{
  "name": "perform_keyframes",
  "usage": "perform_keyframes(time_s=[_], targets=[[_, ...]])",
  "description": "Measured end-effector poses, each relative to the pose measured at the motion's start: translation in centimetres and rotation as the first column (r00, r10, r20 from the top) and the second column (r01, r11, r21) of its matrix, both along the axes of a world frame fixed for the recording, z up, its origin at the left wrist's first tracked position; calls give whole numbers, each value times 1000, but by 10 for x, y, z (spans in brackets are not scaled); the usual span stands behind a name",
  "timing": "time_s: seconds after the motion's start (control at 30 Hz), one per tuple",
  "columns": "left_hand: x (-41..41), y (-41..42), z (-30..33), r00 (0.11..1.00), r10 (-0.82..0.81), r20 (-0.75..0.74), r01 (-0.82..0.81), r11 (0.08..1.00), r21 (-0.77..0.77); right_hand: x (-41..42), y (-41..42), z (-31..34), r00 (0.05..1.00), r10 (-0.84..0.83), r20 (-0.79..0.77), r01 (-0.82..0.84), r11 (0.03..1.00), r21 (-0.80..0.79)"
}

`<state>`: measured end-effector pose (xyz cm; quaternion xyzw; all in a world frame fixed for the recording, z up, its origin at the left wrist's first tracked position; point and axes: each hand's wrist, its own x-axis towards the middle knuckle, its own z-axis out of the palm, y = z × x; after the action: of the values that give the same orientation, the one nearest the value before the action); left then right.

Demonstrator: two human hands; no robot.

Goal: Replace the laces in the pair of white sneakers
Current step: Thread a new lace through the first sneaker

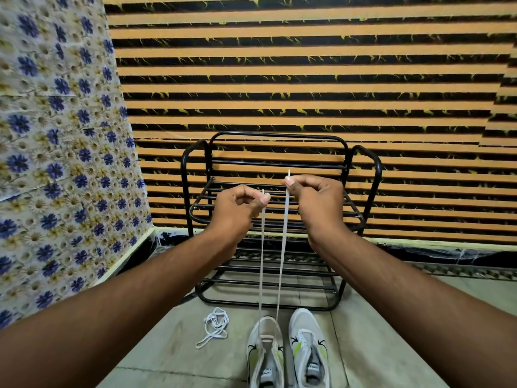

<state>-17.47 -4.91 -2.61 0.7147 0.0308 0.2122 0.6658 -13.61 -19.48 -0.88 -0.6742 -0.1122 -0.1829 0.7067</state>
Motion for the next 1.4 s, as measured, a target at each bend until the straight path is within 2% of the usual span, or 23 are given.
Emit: perform_keyframes(time_s=[0.4,0.53,0.63,0.73,0.83,0.93,1.0,1.17,1.3,1.4], targets=[[1,2,-2,1000,20,-6,-20,1000,14,4,-4,-1,1000,-9,29,10,999,-52],[1,6,-3,1000,-1,-27,2,999,36,13,-17,-5,999,-12,-49,8,997,-78],[3,9,-4,997,-71,-40,76,987,144,21,-32,-5,990,34,-134,-42,997,-62],[7,12,-6,985,-159,-72,171,963,208,29,-45,-10,994,-75,-83,53,968,-245],[10,17,-17,972,-201,-120,222,956,194,35,-57,-28,987,-141,74,159,853,-497],[13,21,-43,966,-182,-184,222,949,225,38,-62,-63,986,-126,109,167,745,-646],[20,23,-64,962,-140,-236,200,946,256,44,-61,-92,988,-129,85,153,715,-683],[39,22,-133,937,-103,-334,205,937,285,55,-49,-159,995,-100,-31,47,693,-719],[50,25,-204,866,-135,-482,305,906,294,61,-44,-214,980,-51,-190,-99,705,-703],[54,32,-258,842,-147,-520,385,838,387,51,-43,-254,962,54,-268,-224,719,-658]])
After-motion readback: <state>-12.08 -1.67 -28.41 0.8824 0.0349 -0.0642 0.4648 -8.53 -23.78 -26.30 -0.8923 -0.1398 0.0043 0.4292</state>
